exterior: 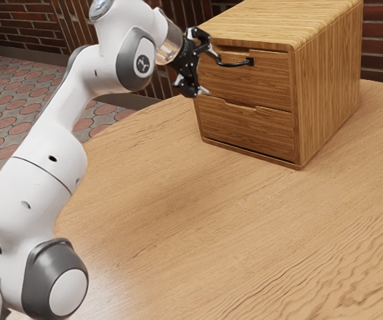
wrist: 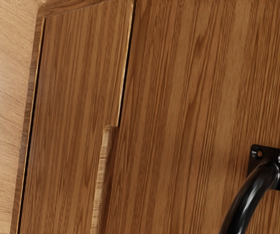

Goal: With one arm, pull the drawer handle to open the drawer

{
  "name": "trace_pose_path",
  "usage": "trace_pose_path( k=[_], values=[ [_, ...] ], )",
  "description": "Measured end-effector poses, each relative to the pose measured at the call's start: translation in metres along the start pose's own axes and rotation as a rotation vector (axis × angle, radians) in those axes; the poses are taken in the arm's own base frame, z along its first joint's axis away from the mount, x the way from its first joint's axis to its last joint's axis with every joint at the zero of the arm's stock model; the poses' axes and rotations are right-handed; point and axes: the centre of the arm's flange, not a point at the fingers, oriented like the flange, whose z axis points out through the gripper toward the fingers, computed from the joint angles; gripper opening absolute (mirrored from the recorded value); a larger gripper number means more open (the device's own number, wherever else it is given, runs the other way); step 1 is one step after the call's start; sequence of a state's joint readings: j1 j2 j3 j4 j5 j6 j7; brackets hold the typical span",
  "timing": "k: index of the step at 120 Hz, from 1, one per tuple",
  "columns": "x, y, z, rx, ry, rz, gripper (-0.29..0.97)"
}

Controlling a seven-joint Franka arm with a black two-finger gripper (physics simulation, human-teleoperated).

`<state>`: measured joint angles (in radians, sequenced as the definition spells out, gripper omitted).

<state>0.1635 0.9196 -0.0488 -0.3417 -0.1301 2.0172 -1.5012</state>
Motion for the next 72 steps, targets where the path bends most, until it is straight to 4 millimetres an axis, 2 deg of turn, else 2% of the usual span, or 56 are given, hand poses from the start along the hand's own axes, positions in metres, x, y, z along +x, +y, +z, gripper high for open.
trace_pose_path(
  k=[16,27,43,57,72],
  values=[
    [0.004,0.002,-0.004,-0.021,0.005,-0.001,0.68],
    [-0.002,0.004,-0.004,-0.042,0.000,0.010,0.68],
    [0.000,0.005,-0.003,-0.069,0.017,0.019,0.68],
    [0.010,0.001,0.008,-0.068,0.032,0.014,0.68],
    [0.018,0.000,0.010,-0.074,0.044,0.010,0.68]
  ],
)
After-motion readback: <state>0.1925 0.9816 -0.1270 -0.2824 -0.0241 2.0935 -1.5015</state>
